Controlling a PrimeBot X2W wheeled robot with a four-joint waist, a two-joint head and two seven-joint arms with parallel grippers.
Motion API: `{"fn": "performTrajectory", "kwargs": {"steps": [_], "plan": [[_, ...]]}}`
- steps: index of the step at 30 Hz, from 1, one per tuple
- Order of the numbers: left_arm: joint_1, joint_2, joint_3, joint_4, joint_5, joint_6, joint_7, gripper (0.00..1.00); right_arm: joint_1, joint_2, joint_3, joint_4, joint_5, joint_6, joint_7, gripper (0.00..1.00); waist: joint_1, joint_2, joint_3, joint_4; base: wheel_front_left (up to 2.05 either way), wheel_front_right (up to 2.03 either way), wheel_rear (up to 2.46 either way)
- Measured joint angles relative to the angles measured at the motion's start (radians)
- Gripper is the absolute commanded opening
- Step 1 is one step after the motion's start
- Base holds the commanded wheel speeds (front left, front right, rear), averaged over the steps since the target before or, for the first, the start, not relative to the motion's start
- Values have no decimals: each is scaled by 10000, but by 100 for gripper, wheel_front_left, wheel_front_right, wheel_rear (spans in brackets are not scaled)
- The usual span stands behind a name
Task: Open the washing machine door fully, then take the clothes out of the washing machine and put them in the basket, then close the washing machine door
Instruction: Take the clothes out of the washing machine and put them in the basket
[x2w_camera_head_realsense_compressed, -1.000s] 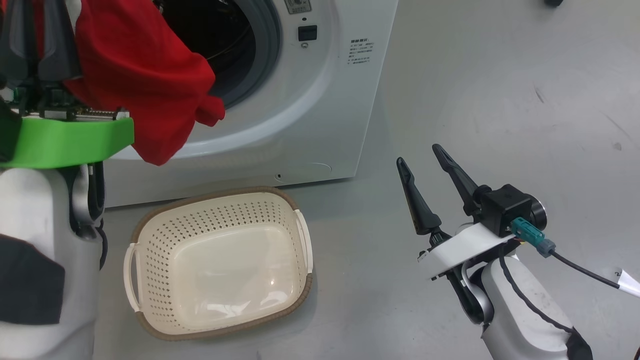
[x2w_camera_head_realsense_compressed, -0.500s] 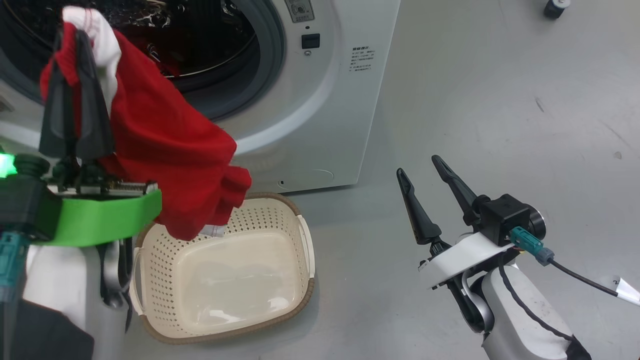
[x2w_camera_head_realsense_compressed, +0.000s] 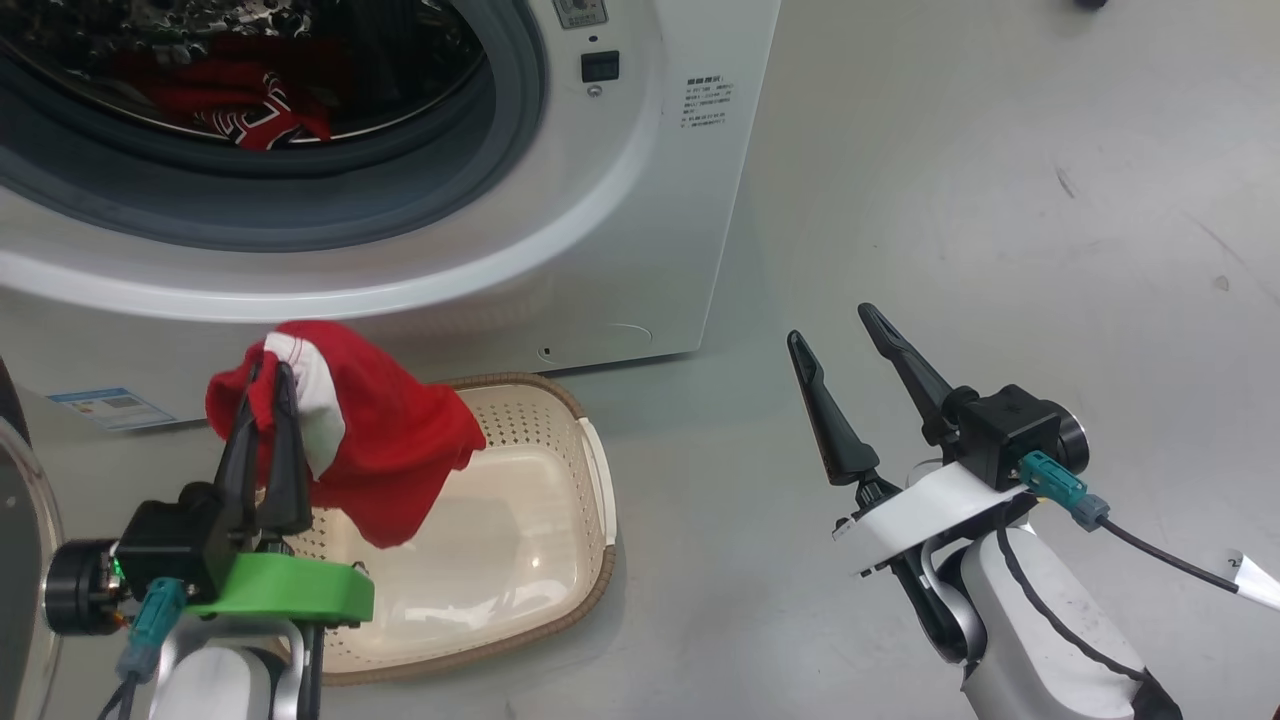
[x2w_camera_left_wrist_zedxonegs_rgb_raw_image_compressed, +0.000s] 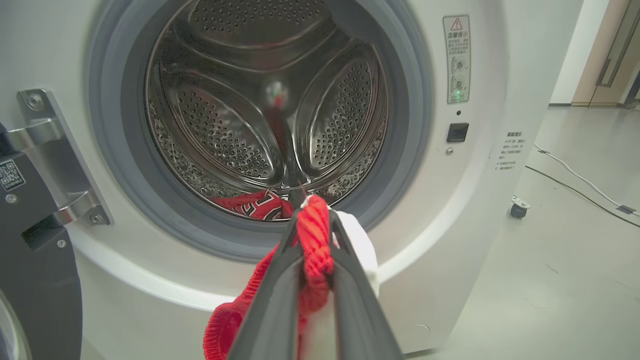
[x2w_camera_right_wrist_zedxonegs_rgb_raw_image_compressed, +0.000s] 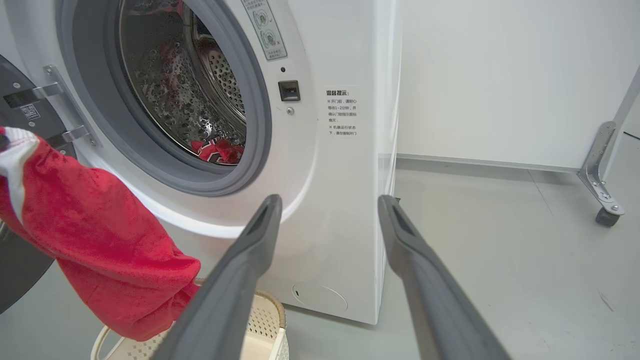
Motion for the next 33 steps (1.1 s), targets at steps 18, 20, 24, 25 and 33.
{"fn": "performTrajectory", "kwargs": {"steps": [18, 20, 24, 25, 33], "plan": [[-774, 17, 73, 2640, -391, -134, 86, 0, -585, 2, 77, -686, 0, -17, 0, 100, 1, 0, 1671, -676, 0, 0, 0], [-1045, 44, 104, 2847, -397, -144, 88, 0, -723, 2, 94, -800, 0, -19, 0, 100, 1, 0, 1929, -754, 0, 0, 0], [-1487, 125, 215, 3375, -477, -224, 163, 0, -1011, 2, 123, -1011, 4, -92, 0, 100, 1, 0, 2474, -907, 0, 0, 0], [-1584, 157, 259, 3469, -479, -224, 165, 0, -1078, 0, 130, -1078, 6, -96, -2, 100, 1, 0, 2611, -944, 0, 0, 0], [-2614, 309, 376, 4583, -616, -328, 570, 0, -1650, -2, 140, -1440, 10, -190, -2, 100, 1, 0, 3753, -1179, 0, 0, 0]]}}
